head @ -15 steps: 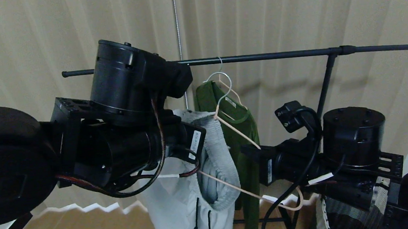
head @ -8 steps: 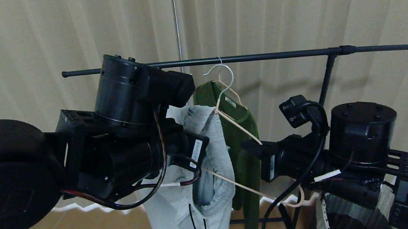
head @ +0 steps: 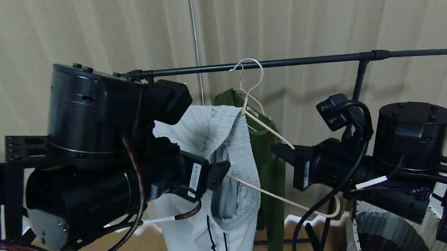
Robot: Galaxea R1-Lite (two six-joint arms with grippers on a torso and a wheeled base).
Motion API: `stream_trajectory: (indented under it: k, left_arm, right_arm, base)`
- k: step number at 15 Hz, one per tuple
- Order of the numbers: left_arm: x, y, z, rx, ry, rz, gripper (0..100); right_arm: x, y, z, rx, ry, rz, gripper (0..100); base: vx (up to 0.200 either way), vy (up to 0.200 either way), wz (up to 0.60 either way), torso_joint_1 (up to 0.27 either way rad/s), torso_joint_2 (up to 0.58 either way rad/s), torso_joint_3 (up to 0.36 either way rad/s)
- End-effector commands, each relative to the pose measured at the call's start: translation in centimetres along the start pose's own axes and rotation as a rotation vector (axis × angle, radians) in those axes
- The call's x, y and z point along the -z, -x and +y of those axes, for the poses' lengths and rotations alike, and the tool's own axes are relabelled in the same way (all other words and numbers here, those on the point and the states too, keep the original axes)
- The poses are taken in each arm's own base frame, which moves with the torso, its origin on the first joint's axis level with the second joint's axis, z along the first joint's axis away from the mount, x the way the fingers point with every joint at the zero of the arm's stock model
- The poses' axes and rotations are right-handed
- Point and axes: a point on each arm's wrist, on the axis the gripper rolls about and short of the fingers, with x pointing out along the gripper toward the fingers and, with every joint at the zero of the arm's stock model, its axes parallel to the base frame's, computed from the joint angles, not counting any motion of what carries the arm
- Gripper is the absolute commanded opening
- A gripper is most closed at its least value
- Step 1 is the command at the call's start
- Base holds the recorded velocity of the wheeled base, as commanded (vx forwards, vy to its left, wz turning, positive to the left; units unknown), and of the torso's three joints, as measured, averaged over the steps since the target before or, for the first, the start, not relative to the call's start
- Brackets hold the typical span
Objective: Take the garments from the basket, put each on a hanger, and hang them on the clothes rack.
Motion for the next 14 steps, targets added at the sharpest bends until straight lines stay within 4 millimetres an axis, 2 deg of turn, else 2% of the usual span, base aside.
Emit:
stream_trajectory:
  k: [1,7,11,14]
  left_arm:
    - [0.7,1.1,0.2,0.008,0.007,-0.035,100]
    - [1.7,1.0,0.5,-0.003,0.022,-0.087,100]
    - [1.2,2.0,2.7,-0.077,-0.001,-0.122,100]
    - [0.3,2.1,3.8,-0.129,-0.051,-0.204,100]
  right_arm:
    - [-0.1,-0.1,-0.5,0.016,0.0,-0.005,0]
    - [-0.2,-0.3,-2.1,0.071,-0.009,-0.01,0]
    - [-0.1,0.2,-4.4,0.146,0.044,0.001,0]
    - [0.4,0.6,-5.4,0.181,0.094,0.024,0]
  base:
    - [0.0,0.0,0.0,0.0,0.0,0.0]
    - [0.0,0.0,0.0,0.0,0.0,0.0]
    - [0.0,0.0,0.0,0.0,0.0,0.0]
    - [0.0,0.0,0.0,0.0,0.0,0.0]
